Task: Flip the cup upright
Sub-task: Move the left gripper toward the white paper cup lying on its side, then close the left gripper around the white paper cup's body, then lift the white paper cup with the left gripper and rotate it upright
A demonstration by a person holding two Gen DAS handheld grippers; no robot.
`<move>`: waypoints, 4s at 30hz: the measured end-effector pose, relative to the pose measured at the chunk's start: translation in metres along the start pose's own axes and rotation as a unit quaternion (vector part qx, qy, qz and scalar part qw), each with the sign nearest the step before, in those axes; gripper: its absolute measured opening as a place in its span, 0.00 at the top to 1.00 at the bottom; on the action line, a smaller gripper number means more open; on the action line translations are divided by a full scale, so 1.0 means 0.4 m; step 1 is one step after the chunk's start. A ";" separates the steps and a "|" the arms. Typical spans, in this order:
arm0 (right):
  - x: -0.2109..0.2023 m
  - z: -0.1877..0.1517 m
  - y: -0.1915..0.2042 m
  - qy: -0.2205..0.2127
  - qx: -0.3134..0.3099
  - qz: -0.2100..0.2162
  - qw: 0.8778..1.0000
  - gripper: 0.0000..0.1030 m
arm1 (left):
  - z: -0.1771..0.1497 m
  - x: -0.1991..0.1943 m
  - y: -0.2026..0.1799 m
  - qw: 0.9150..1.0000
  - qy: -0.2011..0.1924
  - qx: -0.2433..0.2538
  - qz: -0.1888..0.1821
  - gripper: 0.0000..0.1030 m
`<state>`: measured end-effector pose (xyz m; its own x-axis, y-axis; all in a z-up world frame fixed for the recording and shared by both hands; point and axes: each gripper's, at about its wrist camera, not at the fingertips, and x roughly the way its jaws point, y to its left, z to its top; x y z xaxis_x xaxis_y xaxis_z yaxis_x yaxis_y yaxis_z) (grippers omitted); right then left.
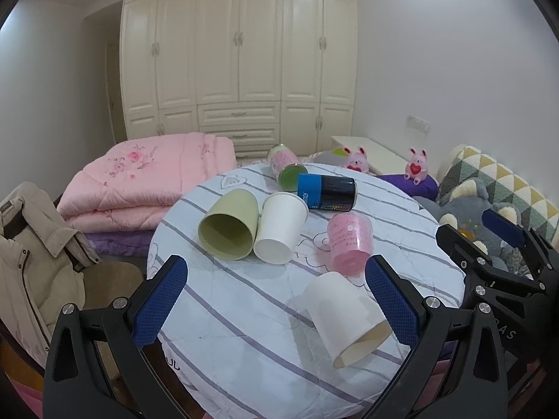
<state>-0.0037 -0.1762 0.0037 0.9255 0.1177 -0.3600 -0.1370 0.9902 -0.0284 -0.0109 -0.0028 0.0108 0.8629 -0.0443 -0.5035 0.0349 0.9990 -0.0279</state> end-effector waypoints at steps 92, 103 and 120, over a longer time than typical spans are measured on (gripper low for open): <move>0.281 -0.007 -0.113 0.109 0.120 0.028 0.986 0.18 | 0.173 0.447 -0.062 0.968 0.245 0.055 -0.032 0.36; 0.244 -0.001 -0.205 0.121 0.092 -0.025 0.988 0.18 | 0.213 0.394 -0.238 0.963 0.241 0.064 -0.101 0.36; 0.281 -0.082 -0.349 0.188 0.088 -0.005 0.978 0.18 | 0.128 0.551 -0.459 0.951 0.303 0.030 -0.053 0.36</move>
<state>0.1078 -0.3036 -0.0634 0.7267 0.1047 -0.6789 -0.0350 0.9927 0.1156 0.1986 -0.1955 -0.0509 0.4036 -0.1227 -0.9067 0.1510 0.9863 -0.0663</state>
